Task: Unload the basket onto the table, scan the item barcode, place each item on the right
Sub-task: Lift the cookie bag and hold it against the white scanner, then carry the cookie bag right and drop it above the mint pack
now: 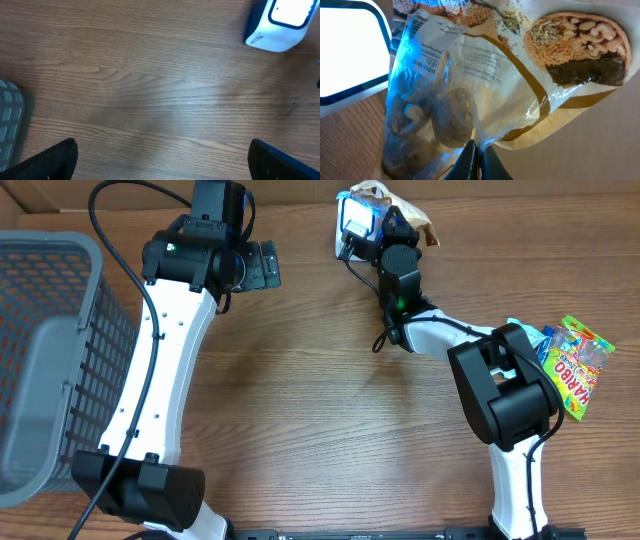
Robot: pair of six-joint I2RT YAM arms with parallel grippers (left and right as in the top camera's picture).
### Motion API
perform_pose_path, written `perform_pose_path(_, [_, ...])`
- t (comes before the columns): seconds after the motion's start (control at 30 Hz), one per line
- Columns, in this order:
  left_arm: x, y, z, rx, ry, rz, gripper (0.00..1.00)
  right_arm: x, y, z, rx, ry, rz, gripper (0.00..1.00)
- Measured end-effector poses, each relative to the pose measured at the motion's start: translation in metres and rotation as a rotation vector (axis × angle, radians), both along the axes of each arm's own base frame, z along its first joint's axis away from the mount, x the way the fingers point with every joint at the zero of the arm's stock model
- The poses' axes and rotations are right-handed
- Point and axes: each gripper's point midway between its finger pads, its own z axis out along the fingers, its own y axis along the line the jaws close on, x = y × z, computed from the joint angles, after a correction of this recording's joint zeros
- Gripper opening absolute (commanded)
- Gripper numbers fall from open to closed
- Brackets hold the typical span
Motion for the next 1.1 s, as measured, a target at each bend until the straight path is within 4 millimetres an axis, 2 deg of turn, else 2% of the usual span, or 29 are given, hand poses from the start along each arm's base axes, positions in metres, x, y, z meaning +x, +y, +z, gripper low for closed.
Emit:
perform_pose_path(0.3, [0.0, 0.0, 0.0, 0.0, 0.0, 0.0, 1.0, 0.0, 0.002, 0.003, -0.025, -0.011, 0.011, 0.04])
perform_pose_path(0.53, [0.0, 0.0, 0.0, 0.0, 0.0, 0.0, 1.0, -0.005, 0.0, 0.05, 0.043, -0.209, -0.004, 0.04])
perform_pose_path(0.63, [0.0, 0.0, 0.0, 0.0, 0.0, 0.0, 1.0, -0.009, 0.004, 0.055, 0.056, -0.227, -0.021, 0.04])
perform_pose_path(0.73, [0.0, 0.0, 0.0, 0.0, 0.0, 0.0, 1.0, -0.018, 0.025, 0.051, 0.06, -0.209, -0.017, 0.04])
perform_pose_path(0.93, [0.0, 0.0, 0.0, 0.0, 0.0, 0.0, 1.0, -0.055, 0.108, 0.041, 0.059, -0.167, 0.108, 0.04])
perform_pose_path(1.03, [0.0, 0.0, 0.0, 0.0, 0.0, 0.0, 1.0, -0.071, 0.143, 0.011, -0.017, -0.047, 0.166, 0.04])
perform_pose_path(1.1, [0.0, 0.0, 0.0, 0.0, 0.0, 0.0, 1.0, -0.079, 0.153, -0.01, -0.056, 0.032, 0.181, 0.04])
